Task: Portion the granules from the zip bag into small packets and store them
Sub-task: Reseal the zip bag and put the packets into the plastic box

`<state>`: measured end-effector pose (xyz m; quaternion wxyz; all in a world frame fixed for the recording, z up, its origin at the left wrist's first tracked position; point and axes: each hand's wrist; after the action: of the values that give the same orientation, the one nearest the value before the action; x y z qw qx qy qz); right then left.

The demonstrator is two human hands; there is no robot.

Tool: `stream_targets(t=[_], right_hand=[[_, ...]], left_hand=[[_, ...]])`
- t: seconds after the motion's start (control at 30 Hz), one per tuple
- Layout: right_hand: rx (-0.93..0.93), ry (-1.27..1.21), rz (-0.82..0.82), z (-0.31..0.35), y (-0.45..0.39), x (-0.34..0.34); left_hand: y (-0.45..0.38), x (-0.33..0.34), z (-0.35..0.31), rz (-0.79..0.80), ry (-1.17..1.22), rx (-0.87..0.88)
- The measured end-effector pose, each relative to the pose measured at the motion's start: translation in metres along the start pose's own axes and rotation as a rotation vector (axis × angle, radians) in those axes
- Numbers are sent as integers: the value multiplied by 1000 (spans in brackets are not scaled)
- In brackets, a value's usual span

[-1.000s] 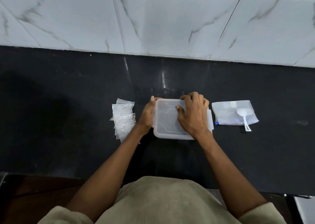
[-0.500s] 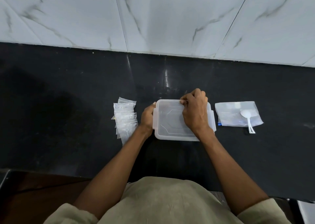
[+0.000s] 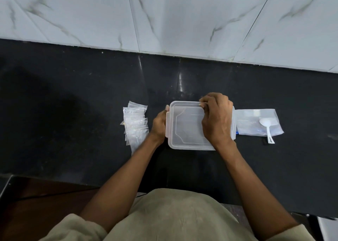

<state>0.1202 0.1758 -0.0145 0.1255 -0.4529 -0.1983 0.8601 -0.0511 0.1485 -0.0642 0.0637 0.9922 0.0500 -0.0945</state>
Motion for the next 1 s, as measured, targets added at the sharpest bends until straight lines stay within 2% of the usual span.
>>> stream_targets(t=[0.07,0.23,0.33,0.5,0.67,0.73,0.87,1.0], right_hand=[[-18,16,15,-2,4,-11],[-261,-136,-102,-10,43,-46],[-392,-134,-12,-14,87,-53],[-468,-198,204,-22,143,-51],[-435,-76,625,-31,159,-43],[-378,-29,739,-35,160,-36],[-264,-57,846,-35,158,-36],[-226,-95,811,-31,150,-39]], left_hand=[[-1,2,-3,1,170,4],[-11,-8,-15,-36,277,-54],[-20,-11,-16,-40,205,-59],[-21,-8,-23,-67,184,-73],[-24,-7,-26,-77,175,-83],[-25,-7,-26,-66,174,-79],[-26,-8,-24,-65,175,-89],[-20,-7,-24,-87,207,-92]])
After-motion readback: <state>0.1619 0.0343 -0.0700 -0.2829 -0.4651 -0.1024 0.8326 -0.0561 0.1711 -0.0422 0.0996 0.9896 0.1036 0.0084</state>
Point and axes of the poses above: each hand's wrist, its own y-axis away from the middle knuckle, its own x-axis out of the palm, z = x × y, and after that the axes turned 9 degrees about x, right-handed
